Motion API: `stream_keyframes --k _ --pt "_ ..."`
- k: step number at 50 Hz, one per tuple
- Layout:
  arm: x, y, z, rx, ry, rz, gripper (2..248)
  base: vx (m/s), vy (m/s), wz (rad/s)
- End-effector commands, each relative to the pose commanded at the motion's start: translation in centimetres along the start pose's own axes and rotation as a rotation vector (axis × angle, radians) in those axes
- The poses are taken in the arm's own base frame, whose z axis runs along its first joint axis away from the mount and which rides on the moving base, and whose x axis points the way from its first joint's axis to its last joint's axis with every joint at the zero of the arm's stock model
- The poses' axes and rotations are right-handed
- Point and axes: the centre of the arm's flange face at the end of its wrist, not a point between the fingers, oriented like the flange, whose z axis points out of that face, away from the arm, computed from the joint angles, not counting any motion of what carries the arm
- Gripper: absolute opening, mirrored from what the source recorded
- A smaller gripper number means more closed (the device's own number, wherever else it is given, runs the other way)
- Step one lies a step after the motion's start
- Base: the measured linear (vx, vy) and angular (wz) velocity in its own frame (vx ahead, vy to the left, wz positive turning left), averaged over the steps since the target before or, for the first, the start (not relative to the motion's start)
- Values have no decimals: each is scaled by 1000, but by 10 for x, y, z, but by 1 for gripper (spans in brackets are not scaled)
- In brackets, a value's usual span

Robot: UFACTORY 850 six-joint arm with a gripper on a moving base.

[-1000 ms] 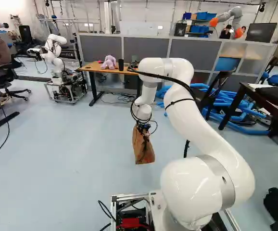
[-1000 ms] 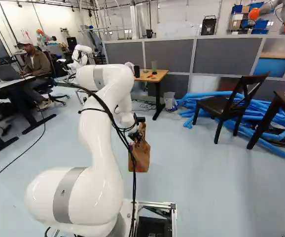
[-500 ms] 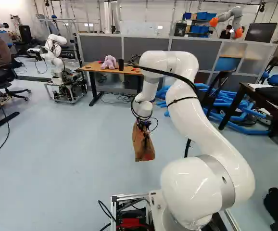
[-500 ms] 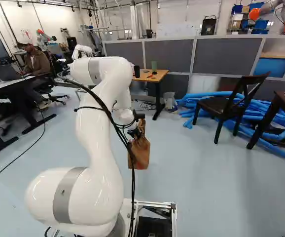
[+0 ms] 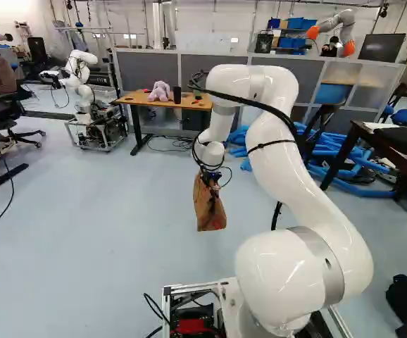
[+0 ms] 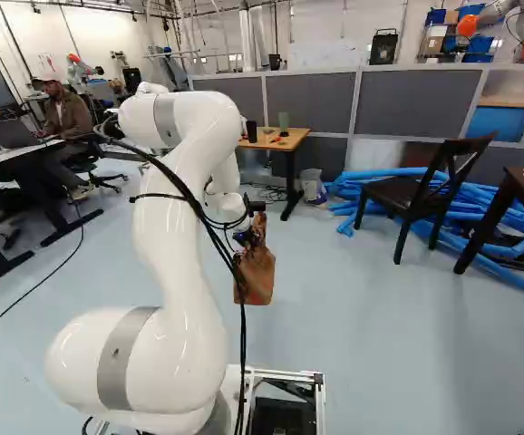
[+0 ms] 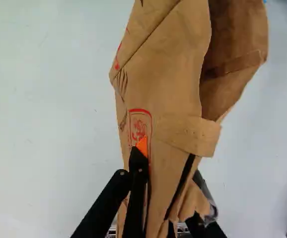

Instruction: Pick up the bag on the ground and place it on the table

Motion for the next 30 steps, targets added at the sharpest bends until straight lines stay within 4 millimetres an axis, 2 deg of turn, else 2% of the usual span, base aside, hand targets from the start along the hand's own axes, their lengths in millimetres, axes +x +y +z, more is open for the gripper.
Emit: stream_keyframes --k 30 --pt "26 -8 -32 35 19 -4 21 0 0 0"
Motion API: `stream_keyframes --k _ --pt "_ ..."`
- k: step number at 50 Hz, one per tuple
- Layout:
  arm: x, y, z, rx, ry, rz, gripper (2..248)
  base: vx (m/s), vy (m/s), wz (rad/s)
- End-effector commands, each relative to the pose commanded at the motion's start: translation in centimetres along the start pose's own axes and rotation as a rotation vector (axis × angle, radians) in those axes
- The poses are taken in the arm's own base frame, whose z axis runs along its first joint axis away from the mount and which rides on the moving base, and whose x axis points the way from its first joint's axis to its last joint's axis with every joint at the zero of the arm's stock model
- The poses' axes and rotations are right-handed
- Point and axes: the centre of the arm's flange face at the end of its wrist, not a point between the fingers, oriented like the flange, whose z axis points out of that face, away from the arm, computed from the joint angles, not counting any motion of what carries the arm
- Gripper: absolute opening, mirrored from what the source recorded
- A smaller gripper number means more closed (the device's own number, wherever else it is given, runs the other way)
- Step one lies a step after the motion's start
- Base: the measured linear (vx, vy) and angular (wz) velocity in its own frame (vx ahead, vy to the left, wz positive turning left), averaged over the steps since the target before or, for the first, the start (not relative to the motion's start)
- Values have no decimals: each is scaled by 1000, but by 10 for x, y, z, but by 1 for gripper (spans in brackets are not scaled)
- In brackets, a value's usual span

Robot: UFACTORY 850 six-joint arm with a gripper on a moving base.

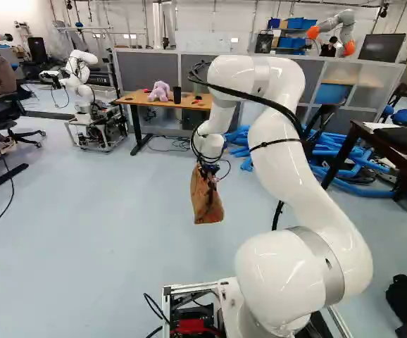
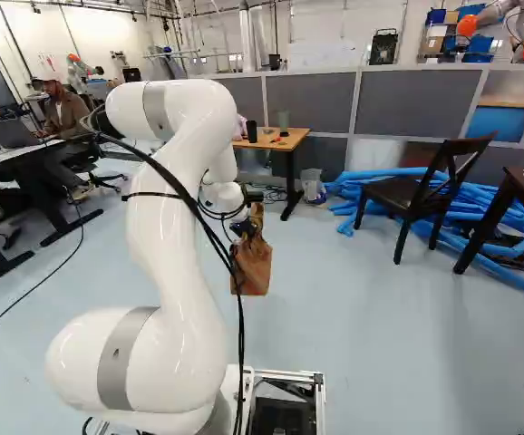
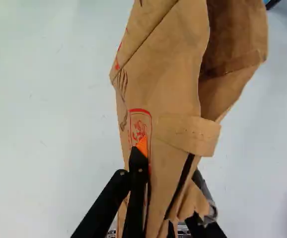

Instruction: Pick up the bag on the ground and place it on the table

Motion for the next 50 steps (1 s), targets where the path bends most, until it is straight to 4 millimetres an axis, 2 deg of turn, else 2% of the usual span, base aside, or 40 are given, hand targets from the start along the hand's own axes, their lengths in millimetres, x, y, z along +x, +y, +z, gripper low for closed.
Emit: stream_keyframes --k 24,50 --pt "20 -7 -25 41 -12 -4 21 0 0 0" --pt "30 -10 -57 83 -37 -4 21 0 0 0"
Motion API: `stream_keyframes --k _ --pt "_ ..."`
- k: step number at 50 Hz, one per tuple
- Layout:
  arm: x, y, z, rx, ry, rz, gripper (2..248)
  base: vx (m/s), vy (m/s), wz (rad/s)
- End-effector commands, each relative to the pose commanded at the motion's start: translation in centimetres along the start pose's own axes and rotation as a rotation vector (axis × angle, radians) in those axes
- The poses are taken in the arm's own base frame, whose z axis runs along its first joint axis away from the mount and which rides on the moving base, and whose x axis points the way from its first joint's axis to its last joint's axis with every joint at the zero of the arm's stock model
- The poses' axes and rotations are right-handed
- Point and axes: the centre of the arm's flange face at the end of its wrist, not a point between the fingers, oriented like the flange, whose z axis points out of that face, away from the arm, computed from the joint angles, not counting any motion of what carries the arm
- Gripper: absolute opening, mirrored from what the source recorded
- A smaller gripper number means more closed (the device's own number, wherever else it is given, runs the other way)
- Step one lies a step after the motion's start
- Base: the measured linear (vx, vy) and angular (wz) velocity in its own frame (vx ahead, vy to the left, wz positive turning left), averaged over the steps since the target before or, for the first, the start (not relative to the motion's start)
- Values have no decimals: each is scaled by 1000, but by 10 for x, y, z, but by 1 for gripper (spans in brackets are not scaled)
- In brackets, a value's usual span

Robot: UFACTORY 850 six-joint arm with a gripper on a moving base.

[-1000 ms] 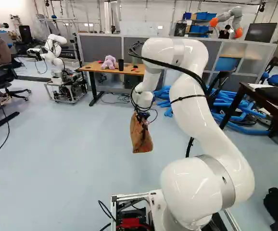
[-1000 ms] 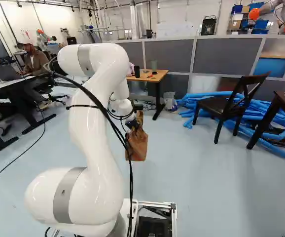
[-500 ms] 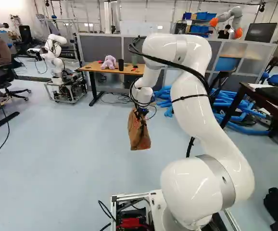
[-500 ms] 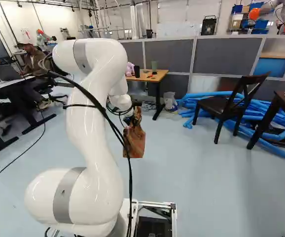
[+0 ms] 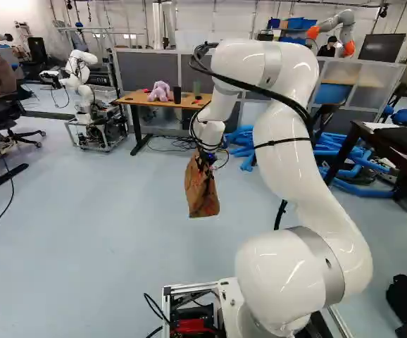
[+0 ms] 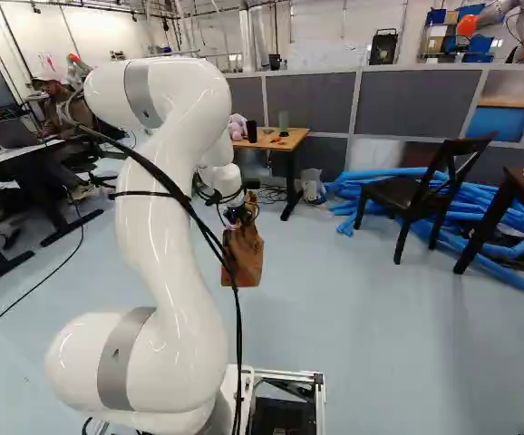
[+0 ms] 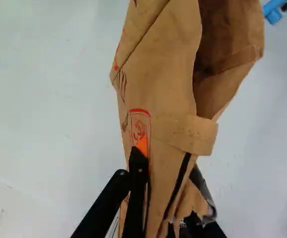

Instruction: Pick up the bag on the ground and place it on the table

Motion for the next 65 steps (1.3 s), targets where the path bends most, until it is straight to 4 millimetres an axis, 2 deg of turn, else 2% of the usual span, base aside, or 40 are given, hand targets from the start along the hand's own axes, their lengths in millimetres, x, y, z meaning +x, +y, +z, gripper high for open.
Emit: stream_keyframes --k 65 --pt "15 -6 -91 14 110 -6 21 0 0 0"
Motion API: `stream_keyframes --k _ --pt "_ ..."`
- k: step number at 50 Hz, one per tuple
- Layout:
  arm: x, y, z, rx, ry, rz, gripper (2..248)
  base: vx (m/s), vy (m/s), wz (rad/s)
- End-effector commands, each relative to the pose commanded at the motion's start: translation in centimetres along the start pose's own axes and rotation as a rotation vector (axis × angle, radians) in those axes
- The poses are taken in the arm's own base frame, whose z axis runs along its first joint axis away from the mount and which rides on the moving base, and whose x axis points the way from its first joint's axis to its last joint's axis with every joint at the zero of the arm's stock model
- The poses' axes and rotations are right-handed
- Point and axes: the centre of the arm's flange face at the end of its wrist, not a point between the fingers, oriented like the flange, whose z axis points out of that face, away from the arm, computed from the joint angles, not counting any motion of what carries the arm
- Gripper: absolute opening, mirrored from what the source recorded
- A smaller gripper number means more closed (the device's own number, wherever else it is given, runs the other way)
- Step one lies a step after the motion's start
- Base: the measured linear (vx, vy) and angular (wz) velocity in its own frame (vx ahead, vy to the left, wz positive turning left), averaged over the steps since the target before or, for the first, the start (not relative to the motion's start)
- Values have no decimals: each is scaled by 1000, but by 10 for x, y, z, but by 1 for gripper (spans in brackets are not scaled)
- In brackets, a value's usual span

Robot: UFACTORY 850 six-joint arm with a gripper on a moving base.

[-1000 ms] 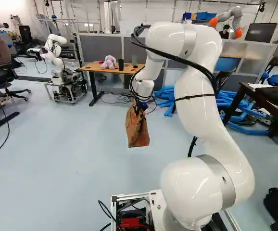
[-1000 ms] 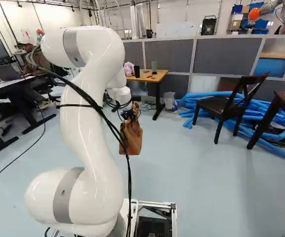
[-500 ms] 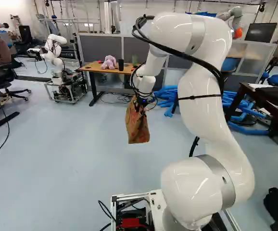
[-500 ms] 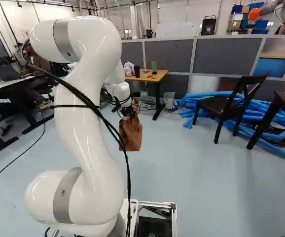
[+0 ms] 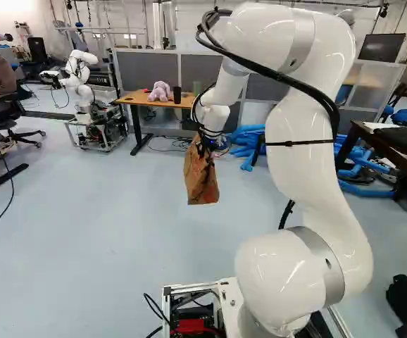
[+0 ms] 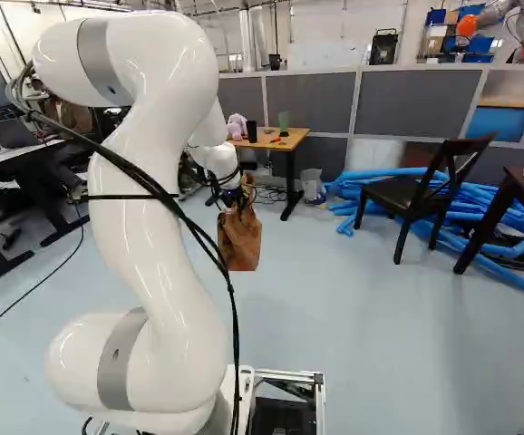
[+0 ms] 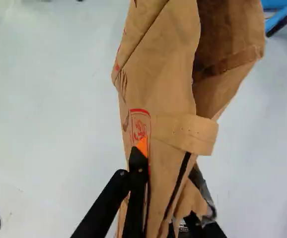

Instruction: Pick up the bag on the ground and place it on the table

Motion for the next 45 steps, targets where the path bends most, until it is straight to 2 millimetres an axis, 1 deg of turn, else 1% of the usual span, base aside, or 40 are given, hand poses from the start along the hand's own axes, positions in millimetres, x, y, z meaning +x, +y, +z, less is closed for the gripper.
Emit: stream_keyframes --k 45 --pt "27 -7 -51 49 58 87 21 0 0 0"
